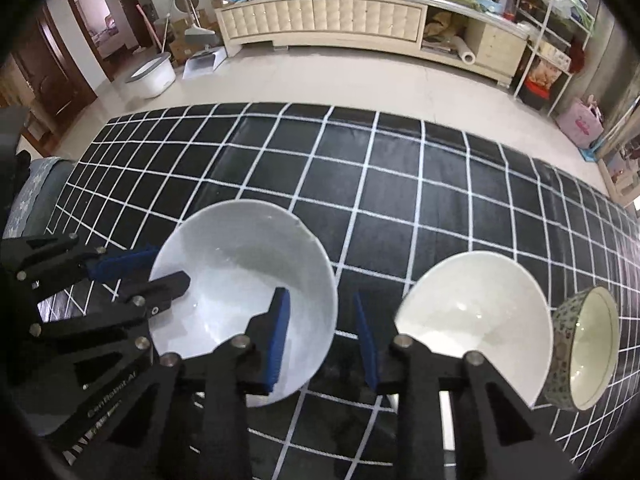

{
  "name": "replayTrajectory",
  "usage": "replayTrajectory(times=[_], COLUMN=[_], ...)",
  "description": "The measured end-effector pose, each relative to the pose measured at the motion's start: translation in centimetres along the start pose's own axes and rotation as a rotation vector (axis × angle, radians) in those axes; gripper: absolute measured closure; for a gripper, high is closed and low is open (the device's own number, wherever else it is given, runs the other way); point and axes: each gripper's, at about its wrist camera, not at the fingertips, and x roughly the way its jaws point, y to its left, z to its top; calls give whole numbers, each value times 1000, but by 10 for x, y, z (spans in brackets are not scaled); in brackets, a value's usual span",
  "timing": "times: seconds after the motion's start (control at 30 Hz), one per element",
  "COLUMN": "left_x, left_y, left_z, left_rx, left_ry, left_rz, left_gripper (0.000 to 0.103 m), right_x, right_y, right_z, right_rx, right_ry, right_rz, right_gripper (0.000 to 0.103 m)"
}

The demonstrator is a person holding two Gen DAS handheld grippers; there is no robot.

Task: Organize plates and bowls
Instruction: 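Move the left tool to the red-logo white bowl and grasp its rim, then carry the red-logo white bowl beside the plate stack and lower it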

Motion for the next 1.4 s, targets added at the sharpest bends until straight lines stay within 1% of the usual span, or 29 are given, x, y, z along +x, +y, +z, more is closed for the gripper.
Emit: replayTrajectory(times=[0.03, 0.07, 0.1, 0.13, 0.2, 0.23, 0.37, 0.5, 0.57, 0.7, 0.8, 0.97, 1.13, 1.27, 1.4], left_x=[1, 2, 3, 4, 7, 8, 7, 2, -7, -29, -50, -80, -101, -104, -103], left_y=[0, 3, 2, 1, -2, -4, -8, -9, -10, -19, -23, -37, -56, -64, -79], left_z=[0, -1, -1, 0, 0, -1, -5, -11, -16, -30, -44, -70, -100, -117, -137], left_rx=[2, 6, 10, 11, 9, 11, 20, 19, 25, 40, 23, 30, 52, 56, 64], left_ry=[3, 5, 10, 14, 22, 27, 22, 22, 14, 4, -11, -29, -30, -21, -10], left_rz=[5, 11, 13, 5, -10, -13, -10, -2, -15, -4, -12, -20, -21, -34, -42], left_gripper=[79, 79, 81, 85, 88, 89, 89, 90, 91, 91, 91, 91, 91, 91, 91], right_x=[2, 5, 7, 6, 5, 5, 1, -5, -14, -38, -55, -83, -98, -103, -102], right_y=[-1, 0, 1, 2, 0, -2, -4, -8, -5, 2, 5, 10, 9, 7, 5], right_z=[0, 0, -1, -1, -3, -4, -9, -14, -20, -36, -46, -71, -99, -122, -143], right_rx=[7, 12, 9, 7, 21, 32, 51, 110, 110, 108, 113, 122, 146, 154, 161], right_ry=[9, 16, 14, 8, -2, -6, -18, -9, -20, -36, -42, -48, -45, -42, -25], right_rz=[9, 19, 10, 3, -3, 3, 20, 71, 67, 62, 60, 38, 42, 39, 31], right_gripper=[73, 80, 82, 83, 91, 92, 93, 95, 95, 95, 95, 94, 94, 94, 94])
